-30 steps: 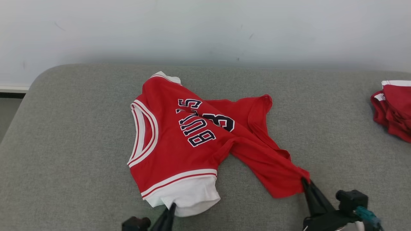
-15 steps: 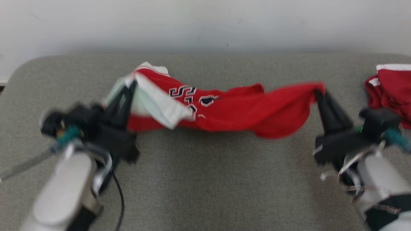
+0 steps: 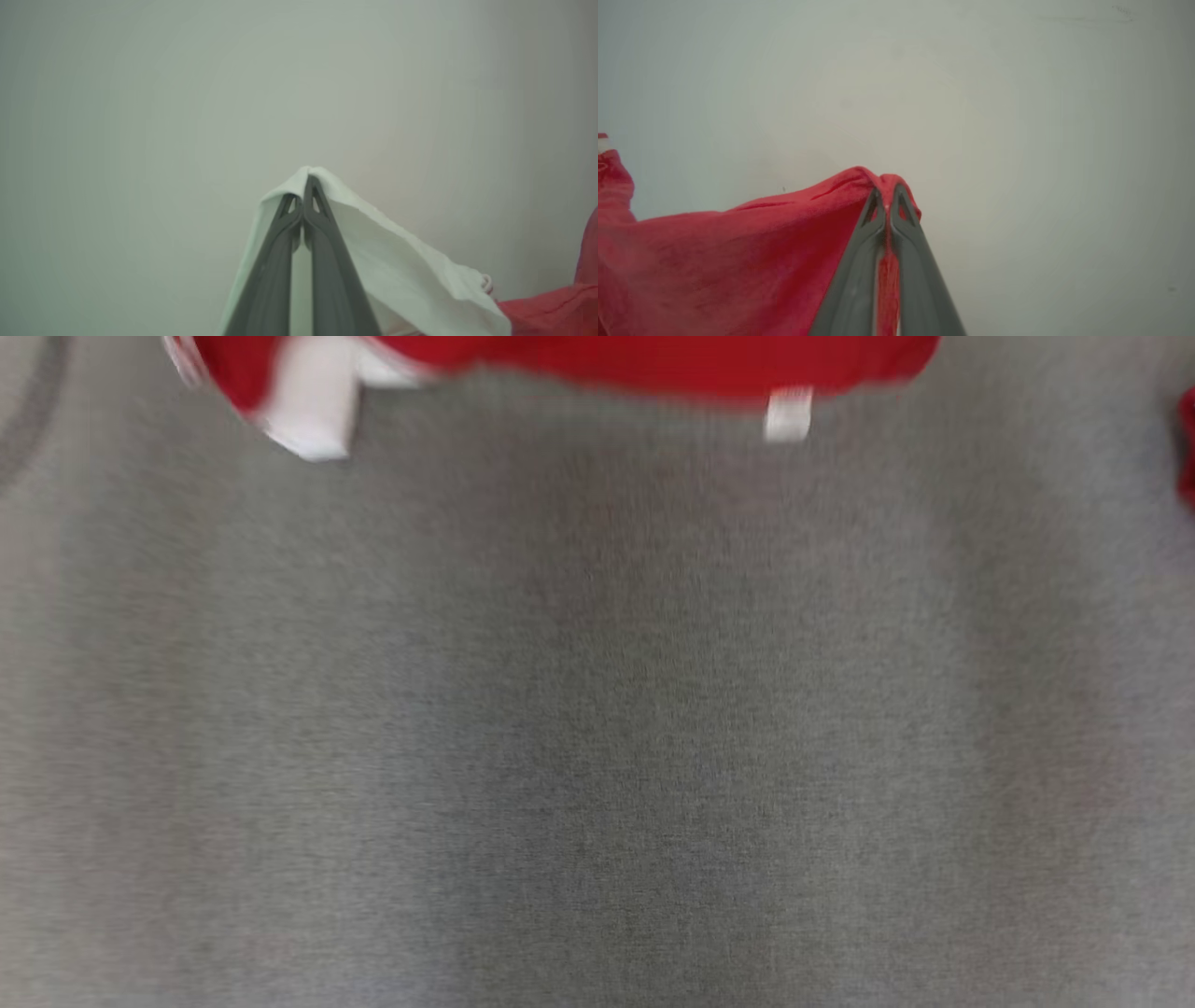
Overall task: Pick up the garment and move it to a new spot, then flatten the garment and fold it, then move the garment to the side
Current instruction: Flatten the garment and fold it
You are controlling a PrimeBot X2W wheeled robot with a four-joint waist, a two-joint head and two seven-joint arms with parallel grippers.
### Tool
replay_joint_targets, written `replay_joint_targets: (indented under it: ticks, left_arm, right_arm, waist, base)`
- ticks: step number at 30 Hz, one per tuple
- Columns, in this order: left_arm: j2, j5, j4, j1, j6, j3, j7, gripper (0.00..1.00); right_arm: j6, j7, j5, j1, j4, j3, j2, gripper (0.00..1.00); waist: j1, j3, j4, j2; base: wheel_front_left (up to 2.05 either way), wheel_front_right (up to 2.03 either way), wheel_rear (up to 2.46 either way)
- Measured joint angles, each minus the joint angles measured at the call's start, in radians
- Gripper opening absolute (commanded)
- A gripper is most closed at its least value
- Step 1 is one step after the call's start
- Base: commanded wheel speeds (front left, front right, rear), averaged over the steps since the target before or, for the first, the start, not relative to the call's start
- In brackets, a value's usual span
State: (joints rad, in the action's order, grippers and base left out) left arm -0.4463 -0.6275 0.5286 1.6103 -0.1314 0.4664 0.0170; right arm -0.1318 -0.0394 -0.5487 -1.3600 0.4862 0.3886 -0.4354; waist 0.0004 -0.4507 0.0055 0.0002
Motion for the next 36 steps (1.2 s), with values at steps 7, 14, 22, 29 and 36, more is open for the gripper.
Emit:
replay_joint_targets:
  ticks: [7,14,22,29,36]
  left_arm:
    - [0.028,-0.006,0.177,0.308,0.000,0.050,-0.004,0.00]
    - [0.073,0.009,0.362,0.501,0.000,0.072,0.036,0.00]
    - [0.125,0.003,0.466,0.648,0.000,0.111,0.080,0.00]
    - [0.133,-0.031,0.501,0.671,0.000,0.157,0.096,0.00]
    - [0.121,-0.066,0.528,0.672,0.000,0.212,0.118,0.00]
  right_arm:
    - [0.000,0.030,-0.027,-0.311,0.167,0.034,0.011,0.00]
    - [0.000,0.017,-0.019,-0.501,0.330,0.069,0.007,0.00]
    - [0.000,-0.016,-0.013,-0.643,0.453,0.122,0.014,0.00]
    - [0.000,-0.041,-0.028,-0.687,0.517,0.168,0.025,0.00]
    - [0.000,-0.059,-0.049,-0.716,0.581,0.221,0.026,0.00]
  waist:
    - [0.0001,-0.143,-0.030,0.0001]
    - [0.0000,-0.225,-0.056,0.0002]
    - [-0.0004,-0.250,-0.065,0.0000]
    - [-0.0004,-0.259,-0.068,0.0000]
    - [-0.0004,-0.271,-0.061,-0.0001]
  base:
    - [0.00,0.00,0.00]
    - [0.00,0.00,0.00]
    - [0.00,0.00,0.00]
    - [0.00,0.00,0.00]
    - [0.00,0.00,0.00]
